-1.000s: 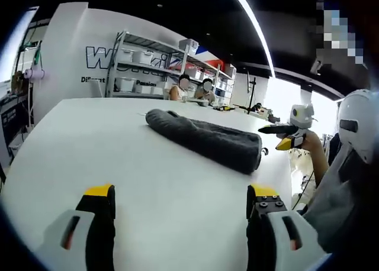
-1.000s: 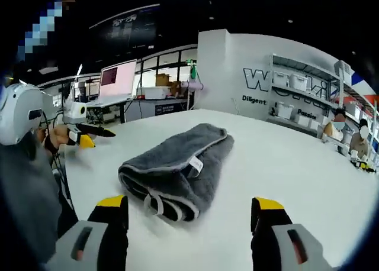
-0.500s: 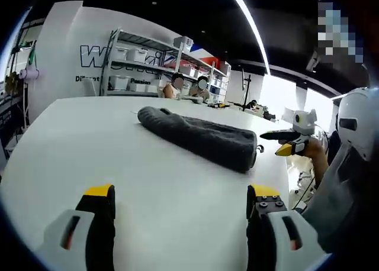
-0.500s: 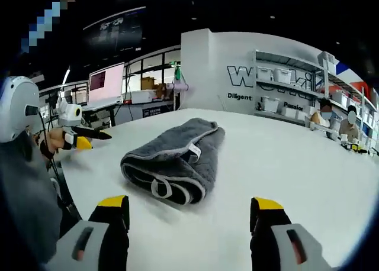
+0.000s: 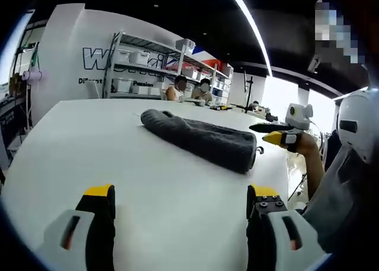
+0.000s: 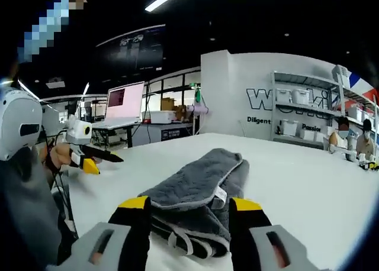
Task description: Fold the towel on the table until its edges align and the towel forms a compact rectangular stack.
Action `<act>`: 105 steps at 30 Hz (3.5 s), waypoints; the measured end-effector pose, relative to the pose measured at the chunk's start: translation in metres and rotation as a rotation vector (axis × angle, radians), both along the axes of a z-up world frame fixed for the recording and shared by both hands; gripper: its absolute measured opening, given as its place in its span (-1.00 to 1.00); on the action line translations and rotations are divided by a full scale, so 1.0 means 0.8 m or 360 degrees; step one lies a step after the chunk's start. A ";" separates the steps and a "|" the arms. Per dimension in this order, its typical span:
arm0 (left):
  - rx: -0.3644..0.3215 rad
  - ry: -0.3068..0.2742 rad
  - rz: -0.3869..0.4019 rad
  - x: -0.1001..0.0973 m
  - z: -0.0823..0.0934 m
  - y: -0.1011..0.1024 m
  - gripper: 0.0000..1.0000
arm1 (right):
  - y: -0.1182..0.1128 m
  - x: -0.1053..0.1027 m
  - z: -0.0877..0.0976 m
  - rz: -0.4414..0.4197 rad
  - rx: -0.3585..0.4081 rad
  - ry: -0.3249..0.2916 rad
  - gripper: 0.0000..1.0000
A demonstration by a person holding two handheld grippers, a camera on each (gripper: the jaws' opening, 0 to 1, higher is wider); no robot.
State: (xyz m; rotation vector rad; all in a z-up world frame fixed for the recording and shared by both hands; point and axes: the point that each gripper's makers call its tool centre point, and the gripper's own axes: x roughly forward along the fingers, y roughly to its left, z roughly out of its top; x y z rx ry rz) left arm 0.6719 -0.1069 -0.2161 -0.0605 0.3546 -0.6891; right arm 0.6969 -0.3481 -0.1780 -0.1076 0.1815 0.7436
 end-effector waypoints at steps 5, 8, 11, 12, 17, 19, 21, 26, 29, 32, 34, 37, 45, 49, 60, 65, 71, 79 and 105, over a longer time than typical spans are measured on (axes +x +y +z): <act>-0.0005 0.0001 -0.0002 0.000 -0.001 -0.001 0.94 | 0.001 0.013 -0.005 -0.0031 0.0120 0.0093 -0.30; -0.0009 0.0000 -0.0007 -0.001 -0.001 -0.002 0.94 | -0.003 0.021 -0.009 -0.0055 0.0288 0.0214 -0.47; -0.0011 -0.0001 -0.0001 0.000 0.000 -0.001 0.94 | -0.008 0.025 -0.021 -0.0083 0.0229 0.0253 -0.50; -0.0011 -0.0001 0.0000 0.001 0.000 -0.001 0.94 | -0.009 0.025 -0.023 -0.0085 0.0216 0.0259 -0.53; -0.0016 0.0001 -0.0005 0.002 -0.001 -0.002 0.94 | -0.007 0.022 -0.029 -0.0080 0.0191 0.0287 -0.65; -0.0017 0.0003 -0.0010 0.002 -0.002 -0.004 0.94 | -0.008 0.021 -0.031 -0.0085 0.0161 0.0300 -0.65; -0.0018 0.0004 -0.0014 0.003 -0.002 -0.004 0.94 | -0.006 0.021 -0.035 -0.0081 0.0132 0.0315 -0.65; -0.0021 0.0005 -0.0013 0.004 -0.003 -0.004 0.94 | -0.002 0.017 -0.034 -0.0046 0.0124 0.0307 -0.88; -0.0020 0.0005 -0.0011 0.004 -0.002 -0.003 0.94 | -0.009 0.018 -0.016 -0.0087 0.0129 0.0206 -0.91; -0.0018 0.0005 -0.0007 0.005 -0.002 -0.002 0.94 | -0.018 0.015 0.001 -0.0128 0.0116 0.0126 -0.92; -0.0018 0.0005 -0.0005 0.005 -0.002 -0.001 0.94 | -0.027 0.014 0.007 -0.0178 0.0096 0.0097 -0.93; -0.0018 0.0006 -0.0007 0.005 -0.003 -0.001 0.94 | -0.043 0.013 0.008 -0.0251 0.0043 0.0081 -0.93; -0.0016 0.0004 -0.0025 0.006 -0.001 -0.005 0.94 | -0.051 0.022 -0.043 -0.0305 -0.0112 0.0215 -0.91; -0.0011 0.0004 -0.0020 0.005 -0.001 -0.004 0.94 | -0.054 0.024 -0.049 -0.0319 -0.0138 0.0230 -0.88; -0.0013 0.0001 -0.0015 0.003 0.000 -0.003 0.94 | -0.065 0.021 -0.045 -0.0343 -0.0224 0.0148 -0.67; -0.0013 0.0000 -0.0011 0.003 -0.001 -0.002 0.94 | -0.085 0.016 -0.024 -0.0387 -0.0233 -0.0003 -0.58; -0.0012 0.0000 -0.0013 0.004 -0.001 -0.003 0.94 | -0.102 -0.004 0.015 -0.0342 -0.0022 -0.0189 -0.39; -0.0007 0.0000 -0.0016 0.006 -0.002 -0.003 0.94 | -0.120 -0.020 0.020 -0.0318 -0.0092 -0.0290 0.28; 0.0005 0.0020 -0.0014 0.008 -0.008 -0.002 0.94 | -0.143 -0.031 -0.035 -0.0266 -0.0511 -0.0130 0.99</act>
